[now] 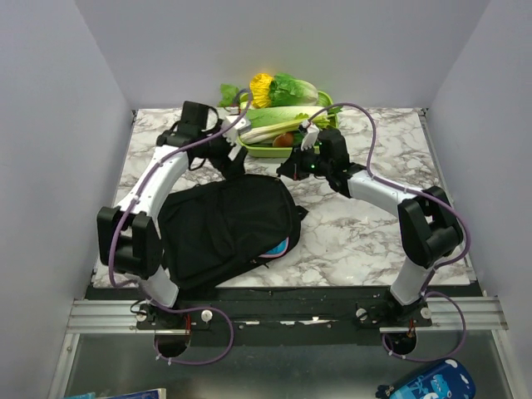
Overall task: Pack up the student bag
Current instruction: Zip the student bag at the center of the board.
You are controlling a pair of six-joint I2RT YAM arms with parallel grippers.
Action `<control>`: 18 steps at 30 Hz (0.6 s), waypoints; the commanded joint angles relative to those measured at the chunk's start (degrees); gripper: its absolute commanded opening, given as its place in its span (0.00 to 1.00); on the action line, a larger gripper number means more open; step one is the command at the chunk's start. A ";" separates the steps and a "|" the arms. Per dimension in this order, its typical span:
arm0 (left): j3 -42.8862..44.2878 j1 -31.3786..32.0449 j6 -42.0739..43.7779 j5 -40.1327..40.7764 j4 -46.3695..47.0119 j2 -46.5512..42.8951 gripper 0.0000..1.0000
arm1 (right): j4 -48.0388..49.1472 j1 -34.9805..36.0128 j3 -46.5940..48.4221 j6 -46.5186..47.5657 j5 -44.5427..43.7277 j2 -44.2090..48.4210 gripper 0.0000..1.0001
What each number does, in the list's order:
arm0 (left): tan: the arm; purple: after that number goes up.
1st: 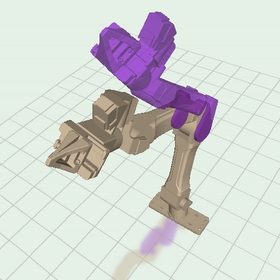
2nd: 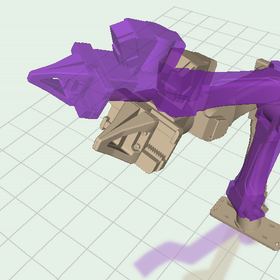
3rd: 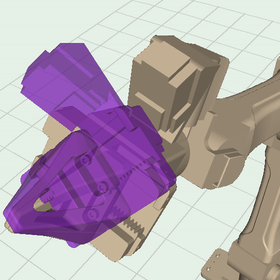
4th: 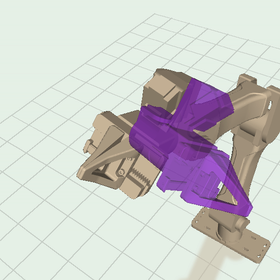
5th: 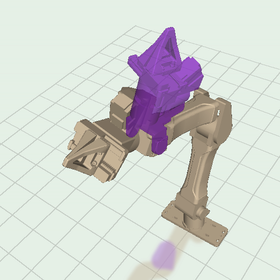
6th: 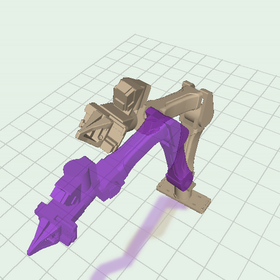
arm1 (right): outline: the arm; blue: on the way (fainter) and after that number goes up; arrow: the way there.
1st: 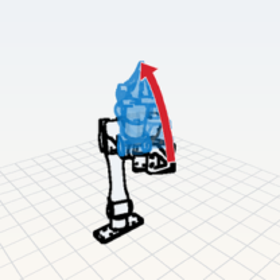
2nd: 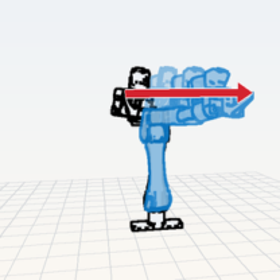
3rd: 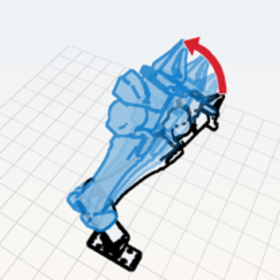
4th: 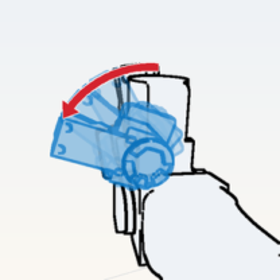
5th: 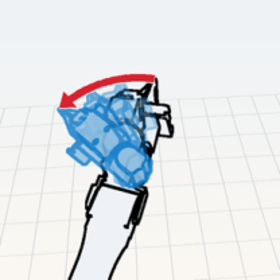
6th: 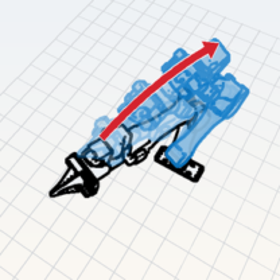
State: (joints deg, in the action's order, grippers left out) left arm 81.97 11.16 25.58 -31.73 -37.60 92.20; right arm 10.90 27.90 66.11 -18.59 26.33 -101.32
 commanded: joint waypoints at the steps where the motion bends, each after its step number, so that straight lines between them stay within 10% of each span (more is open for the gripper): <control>1: 6.78 4.66 10.62 -10.71 -6.95 10.17 0.96 | 3.25 0.31 1.39 -0.40 1.01 0.42 0.01; 18: 26.65 7.30 22.31 -19.15 -22.76 28.72 0.87 | 7.65 0.40 0.34 -1.71 2.50 1.74 0.01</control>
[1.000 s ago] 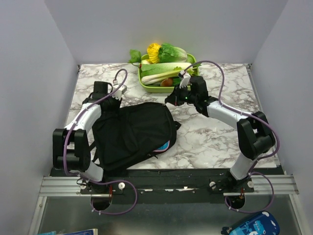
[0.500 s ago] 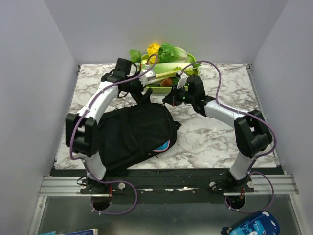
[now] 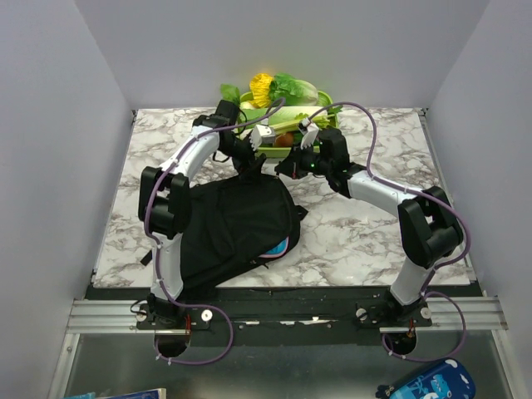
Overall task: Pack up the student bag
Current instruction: Zip the student bag at the center of the board.
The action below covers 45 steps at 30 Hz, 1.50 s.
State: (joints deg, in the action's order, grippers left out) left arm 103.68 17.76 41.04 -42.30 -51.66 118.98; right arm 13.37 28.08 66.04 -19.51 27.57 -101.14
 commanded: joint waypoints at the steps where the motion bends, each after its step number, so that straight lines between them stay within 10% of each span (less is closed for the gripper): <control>1: 5.56 0.79 7.30 -8.67 -9.85 2.48 0.86 | 5.44 0.14 0.49 -0.88 1.43 1.39 0.01; 12: 7.24 1.31 7.66 -7.01 -11.01 5.92 0.52 | 5.36 0.14 2.86 -0.97 1.96 -0.28 0.01; 19: 4.43 0.17 1.25 -3.32 -2.84 3.46 0.06 | 2.99 0.14 3.92 0.25 -0.31 -1.86 0.01; 35: 1.88 -6.68 -0.78 -1.82 -3.53 2.58 0.02 | -2.38 -0.12 -4.94 5.44 -17.19 4.63 0.01; 45: -0.85 -8.27 -0.43 -1.64 -3.71 0.82 0.24 | -4.13 -0.92 -7.69 5.80 -16.16 8.33 0.01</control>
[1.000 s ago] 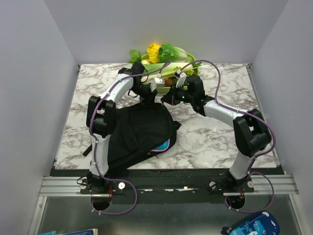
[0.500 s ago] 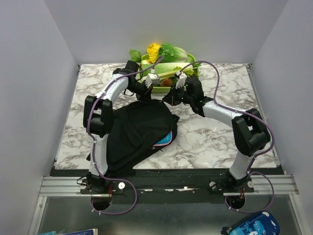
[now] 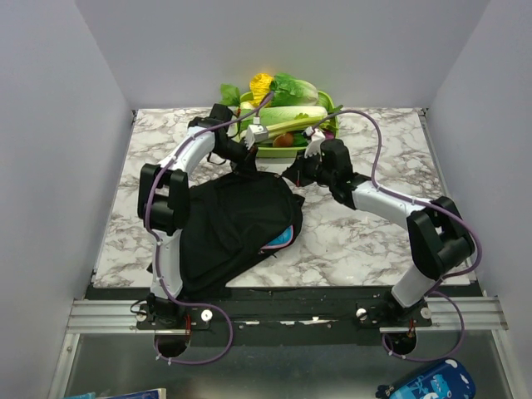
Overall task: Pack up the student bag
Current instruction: Zip the student bag at the center of the board.
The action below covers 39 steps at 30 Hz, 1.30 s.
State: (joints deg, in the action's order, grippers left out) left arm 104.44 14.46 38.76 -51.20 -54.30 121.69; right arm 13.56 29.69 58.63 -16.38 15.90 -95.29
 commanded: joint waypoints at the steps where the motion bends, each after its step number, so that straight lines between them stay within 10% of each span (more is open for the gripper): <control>1: -1.35 -4.97 2.28 5.78 -1.76 -1.98 0.32 | -4.59 -2.53 0.16 2.58 -3.52 1.69 0.01; 9: -1.86 0.65 0.71 1.19 -1.71 -5.66 0.66 | -4.51 -2.53 3.51 1.70 0.36 -0.69 0.01; 24: 1.99 6.99 -14.94 8.83 18.97 -0.32 0.70 | -0.56 -2.36 2.46 -0.49 2.99 -1.22 0.01; 39: 9.00 8.04 -2.92 6.91 2.99 4.78 0.69 | -0.29 -2.45 3.51 -0.76 4.40 -1.83 0.01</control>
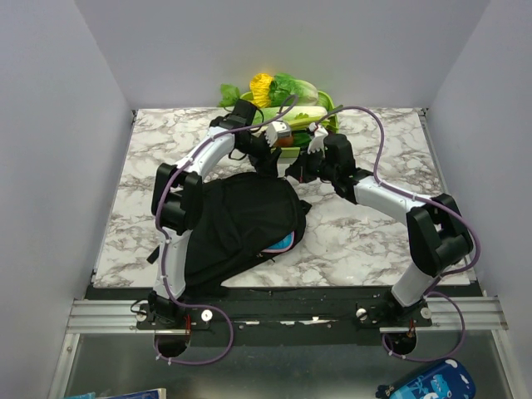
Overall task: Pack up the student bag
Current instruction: Zip the student bag at the center of the board.
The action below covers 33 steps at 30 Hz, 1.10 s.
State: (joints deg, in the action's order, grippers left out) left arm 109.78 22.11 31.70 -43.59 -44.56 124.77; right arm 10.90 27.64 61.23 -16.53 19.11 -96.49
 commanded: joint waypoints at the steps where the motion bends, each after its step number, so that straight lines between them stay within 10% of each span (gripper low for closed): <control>1: 4.73 0.39 4.76 -1.31 -8.34 2.23 0.68 | 2.29 -0.39 0.99 -0.34 1.10 -0.81 0.01; 12: 0.71 0.39 7.33 -2.91 -10.65 -0.84 0.80 | 2.11 -0.39 2.14 0.10 1.01 -1.95 0.01; 24: -1.06 0.30 -1.39 1.50 2.64 -1.02 0.48 | 1.15 -0.39 1.08 0.63 0.75 -0.99 0.01; 33: 3.52 0.30 2.58 -0.79 -7.22 1.44 0.56 | 1.23 -0.39 0.91 0.80 -0.13 -1.86 0.01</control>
State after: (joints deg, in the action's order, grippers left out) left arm 111.35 22.20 32.51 -43.68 -49.50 125.82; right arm 10.94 27.64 61.60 -16.45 19.59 -97.73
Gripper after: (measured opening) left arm 0.568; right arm 0.013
